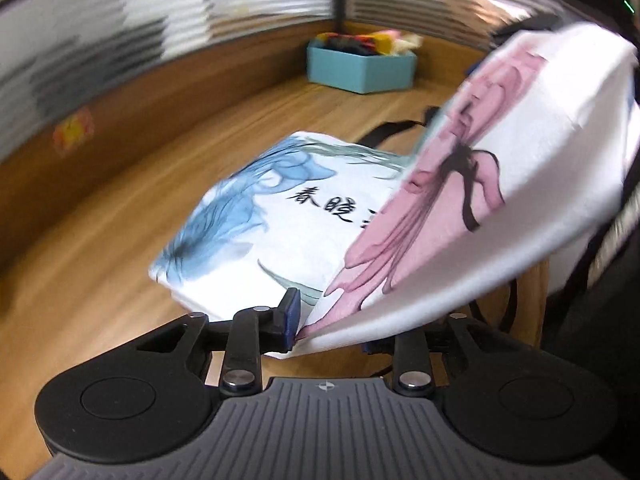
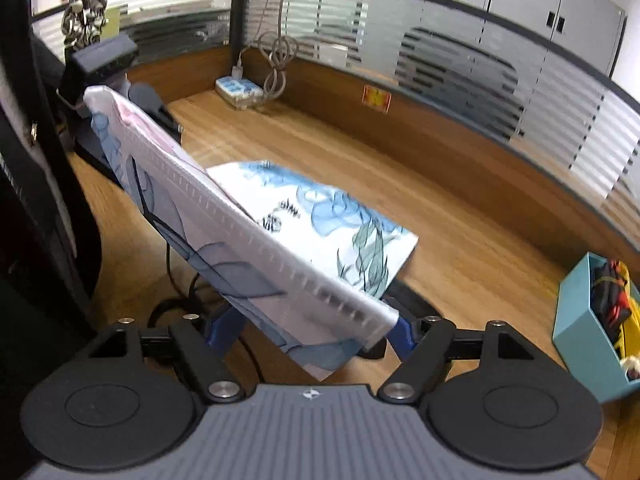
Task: Fold shopping bag
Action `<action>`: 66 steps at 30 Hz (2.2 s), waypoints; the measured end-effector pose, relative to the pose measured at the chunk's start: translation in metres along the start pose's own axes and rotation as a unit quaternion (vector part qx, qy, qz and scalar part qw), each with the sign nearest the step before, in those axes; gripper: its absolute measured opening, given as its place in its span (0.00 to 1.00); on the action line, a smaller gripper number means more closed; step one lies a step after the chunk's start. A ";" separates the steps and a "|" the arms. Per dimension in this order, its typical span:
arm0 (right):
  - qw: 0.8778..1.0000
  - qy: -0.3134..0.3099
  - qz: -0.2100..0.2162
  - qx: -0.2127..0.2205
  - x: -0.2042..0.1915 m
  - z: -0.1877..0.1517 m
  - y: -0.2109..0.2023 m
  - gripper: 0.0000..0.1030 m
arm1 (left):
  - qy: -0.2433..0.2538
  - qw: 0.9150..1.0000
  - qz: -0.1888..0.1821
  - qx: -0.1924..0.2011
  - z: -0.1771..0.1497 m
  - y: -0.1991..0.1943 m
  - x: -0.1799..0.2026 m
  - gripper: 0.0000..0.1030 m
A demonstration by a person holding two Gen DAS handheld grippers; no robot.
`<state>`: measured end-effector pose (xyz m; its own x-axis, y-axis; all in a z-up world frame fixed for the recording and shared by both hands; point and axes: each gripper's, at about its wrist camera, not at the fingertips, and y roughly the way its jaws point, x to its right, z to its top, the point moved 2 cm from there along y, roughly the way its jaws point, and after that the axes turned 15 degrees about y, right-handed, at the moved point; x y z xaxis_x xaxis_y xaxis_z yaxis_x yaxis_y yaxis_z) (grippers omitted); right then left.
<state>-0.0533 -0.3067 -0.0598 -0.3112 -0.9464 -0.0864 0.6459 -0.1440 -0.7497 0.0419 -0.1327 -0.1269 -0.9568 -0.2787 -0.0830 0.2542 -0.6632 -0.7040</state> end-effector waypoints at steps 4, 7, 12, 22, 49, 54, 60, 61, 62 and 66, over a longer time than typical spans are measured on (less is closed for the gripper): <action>1.000 0.004 0.012 0.010 0.007 0.022 0.010 0.77 | -0.088 0.996 -0.023 -0.012 -0.010 -0.003 -0.011 0.31; 1.000 0.009 0.016 0.010 0.001 0.028 0.008 0.77 | -0.131 0.990 -0.035 -0.036 -0.017 0.005 -0.022 0.27; 0.998 0.041 0.037 0.004 -0.004 0.032 0.007 0.76 | -0.212 0.972 -0.072 -0.069 -0.031 0.020 -0.042 0.25; 0.993 0.111 0.046 -0.009 0.010 0.056 0.037 0.73 | -0.342 0.923 -0.126 -0.120 -0.052 0.059 -0.072 0.21; 0.996 0.034 0.000 -0.082 -0.052 0.087 0.193 0.66 | -0.341 0.925 -0.101 -0.137 -0.003 0.071 -0.086 0.37; 0.992 0.051 0.004 -0.112 -0.047 0.083 0.216 0.66 | -0.323 0.937 -0.045 -0.124 0.000 0.052 -0.088 0.37; 0.988 0.068 0.012 -0.134 -0.041 0.080 0.232 0.66 | -0.278 0.957 0.021 -0.081 0.025 0.008 -0.098 0.37; 0.988 0.069 0.013 -0.138 -0.040 0.079 0.235 0.66 | -0.270 0.959 0.029 -0.075 0.031 0.008 -0.098 0.37; 0.988 0.069 0.013 -0.140 -0.040 0.078 0.237 0.66 | -0.263 0.962 0.037 -0.071 0.037 0.010 -0.098 0.37; 0.987 0.070 0.016 -0.146 -0.040 0.075 0.240 0.66 | -0.237 0.968 0.043 -0.070 0.056 0.030 -0.110 0.37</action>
<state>0.1666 -0.3250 -0.1867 -0.3998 -0.8973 -0.1871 0.4346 -0.0058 -0.9006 0.1624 -0.1607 -0.0996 -0.7523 -0.6379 0.1648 0.2762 -0.5323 -0.8002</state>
